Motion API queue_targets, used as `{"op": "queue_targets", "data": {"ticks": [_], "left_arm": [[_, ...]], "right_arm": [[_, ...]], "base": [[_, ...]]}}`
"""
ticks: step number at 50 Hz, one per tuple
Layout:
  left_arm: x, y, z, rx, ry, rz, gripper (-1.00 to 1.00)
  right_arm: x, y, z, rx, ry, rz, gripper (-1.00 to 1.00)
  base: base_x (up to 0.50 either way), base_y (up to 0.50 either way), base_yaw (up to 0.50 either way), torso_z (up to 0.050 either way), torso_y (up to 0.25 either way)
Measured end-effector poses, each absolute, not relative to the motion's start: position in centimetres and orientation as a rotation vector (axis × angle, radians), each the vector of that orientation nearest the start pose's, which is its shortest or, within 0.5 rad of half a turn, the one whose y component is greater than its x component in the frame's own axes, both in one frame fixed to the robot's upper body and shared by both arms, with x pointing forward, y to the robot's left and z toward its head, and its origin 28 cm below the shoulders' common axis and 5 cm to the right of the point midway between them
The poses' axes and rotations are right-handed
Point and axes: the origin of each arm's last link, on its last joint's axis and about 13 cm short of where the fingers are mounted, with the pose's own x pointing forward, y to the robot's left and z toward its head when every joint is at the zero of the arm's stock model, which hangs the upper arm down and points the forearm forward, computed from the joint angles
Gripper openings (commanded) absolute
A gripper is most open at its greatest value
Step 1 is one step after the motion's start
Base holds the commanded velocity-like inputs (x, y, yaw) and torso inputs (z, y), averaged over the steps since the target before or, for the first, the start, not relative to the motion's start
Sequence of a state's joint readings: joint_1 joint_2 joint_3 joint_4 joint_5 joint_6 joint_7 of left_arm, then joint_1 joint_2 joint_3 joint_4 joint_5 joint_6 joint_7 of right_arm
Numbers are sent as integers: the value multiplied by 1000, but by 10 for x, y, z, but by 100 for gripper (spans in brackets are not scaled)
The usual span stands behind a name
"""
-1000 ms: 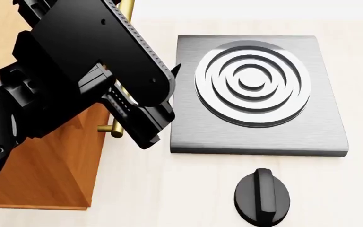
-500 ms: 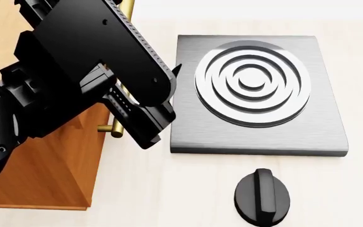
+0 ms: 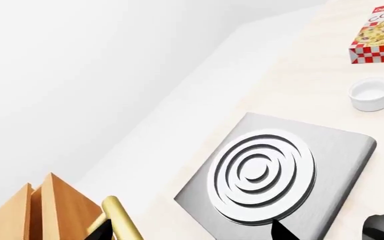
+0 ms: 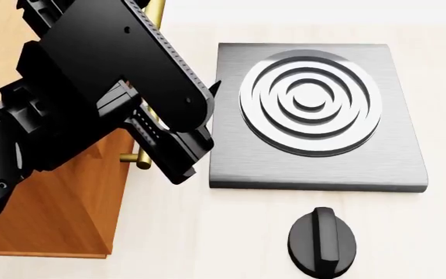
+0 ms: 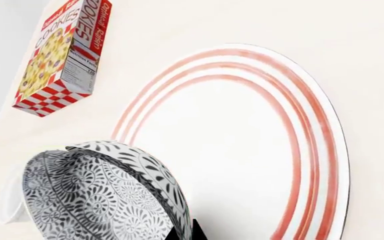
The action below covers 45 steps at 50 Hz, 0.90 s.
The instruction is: Pick the akita bowl on the wooden cabinet and place it on the plate.
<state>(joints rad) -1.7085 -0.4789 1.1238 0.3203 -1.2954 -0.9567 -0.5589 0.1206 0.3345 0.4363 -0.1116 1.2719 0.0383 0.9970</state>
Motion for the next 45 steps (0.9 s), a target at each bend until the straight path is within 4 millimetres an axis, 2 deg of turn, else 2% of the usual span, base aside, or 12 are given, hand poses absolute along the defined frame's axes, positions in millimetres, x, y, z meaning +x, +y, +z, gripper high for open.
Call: {"op": "queue_targets", "data": {"ticks": [19, 20, 45], "left_arm": [[265, 144, 330, 669, -123, -539, 100], [265, 144, 330, 669, -123, -539, 100], [266, 144, 329, 666, -119, -537, 100]], "right_arm": [[224, -240, 105, 1105, 25, -1084, -100], [224, -240, 105, 1105, 24, -1083, 100], [223, -240, 110, 1082, -24, -1047, 100]], "base": [[0, 0, 0, 0, 1], [0, 0, 0, 0, 0], [0, 0, 0, 0, 0]]}}
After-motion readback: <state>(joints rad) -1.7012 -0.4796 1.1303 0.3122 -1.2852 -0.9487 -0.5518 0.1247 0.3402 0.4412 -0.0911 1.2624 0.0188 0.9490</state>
